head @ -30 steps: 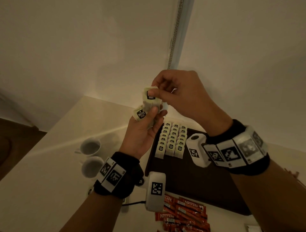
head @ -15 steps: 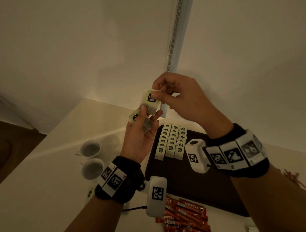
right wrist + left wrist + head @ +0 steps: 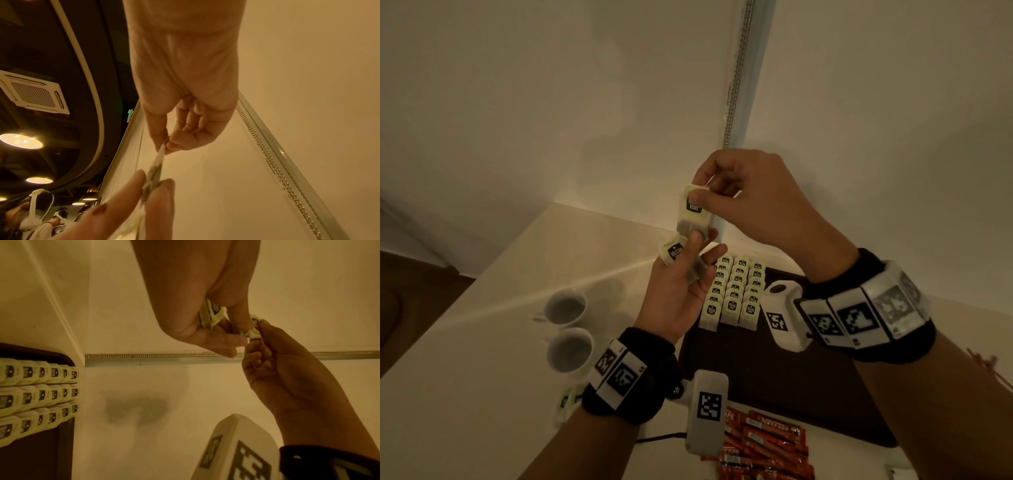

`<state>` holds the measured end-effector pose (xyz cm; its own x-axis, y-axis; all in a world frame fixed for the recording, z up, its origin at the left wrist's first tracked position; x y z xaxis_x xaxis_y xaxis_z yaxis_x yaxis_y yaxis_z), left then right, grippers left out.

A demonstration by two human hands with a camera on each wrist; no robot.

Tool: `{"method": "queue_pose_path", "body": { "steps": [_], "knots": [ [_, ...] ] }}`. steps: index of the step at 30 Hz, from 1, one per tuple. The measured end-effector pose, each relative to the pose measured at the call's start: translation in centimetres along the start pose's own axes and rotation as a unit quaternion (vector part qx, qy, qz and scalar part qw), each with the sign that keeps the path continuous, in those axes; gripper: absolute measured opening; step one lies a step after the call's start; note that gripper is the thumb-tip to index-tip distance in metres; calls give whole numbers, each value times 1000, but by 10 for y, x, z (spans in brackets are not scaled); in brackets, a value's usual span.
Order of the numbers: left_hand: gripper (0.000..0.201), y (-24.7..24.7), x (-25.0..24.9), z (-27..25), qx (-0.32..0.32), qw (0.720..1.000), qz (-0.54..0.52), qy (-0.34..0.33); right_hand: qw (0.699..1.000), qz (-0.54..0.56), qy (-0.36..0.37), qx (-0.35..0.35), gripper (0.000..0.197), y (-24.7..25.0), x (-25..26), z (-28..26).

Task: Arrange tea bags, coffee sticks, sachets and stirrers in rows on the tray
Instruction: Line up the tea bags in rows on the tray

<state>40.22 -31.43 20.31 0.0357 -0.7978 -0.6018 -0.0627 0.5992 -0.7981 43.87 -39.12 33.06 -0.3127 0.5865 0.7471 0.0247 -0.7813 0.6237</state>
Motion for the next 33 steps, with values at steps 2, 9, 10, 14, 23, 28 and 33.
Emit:
{"method": "queue_pose_path", "body": {
  "steps": [2,9,10,14,23,28,33],
  "knots": [
    [23,1,3,1,4,1000,5,4,1000,6,-7,1,7,0,-3,1],
    [57,59,0,7,-83,996,20,30,996,6,-81,26,7,-7,-77,-7],
    [57,68,-5,7,-94,995,19,28,993,-19,-107,44,8,-14,-100,-12],
    [57,84,-18,9,-108,993,42,19,955,-125,-221,156,9,-61,-192,-41],
    [56,89,-15,8,-104,991,73,32,918,-150,-321,180,16,-124,-289,-74],
    [63,93,-15,8,-105,990,83,36,930,-136,-320,117,10,-127,-298,-64],
    [67,93,-15,9,-102,991,81,37,930,-137,-320,119,11,-132,-302,-60]
  ]
}}
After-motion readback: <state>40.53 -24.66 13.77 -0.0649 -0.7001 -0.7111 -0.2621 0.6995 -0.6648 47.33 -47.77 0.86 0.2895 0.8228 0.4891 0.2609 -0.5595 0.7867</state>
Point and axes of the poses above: each hand's wrist, its own z-axis towards the middle knuckle, its own y-axis out of the back of the hand, x = y × z, the point moved 7 cm from there along z, towards the middle knuckle, and after that the axes turned 11 degrees about -y, right-handed, at the moved point
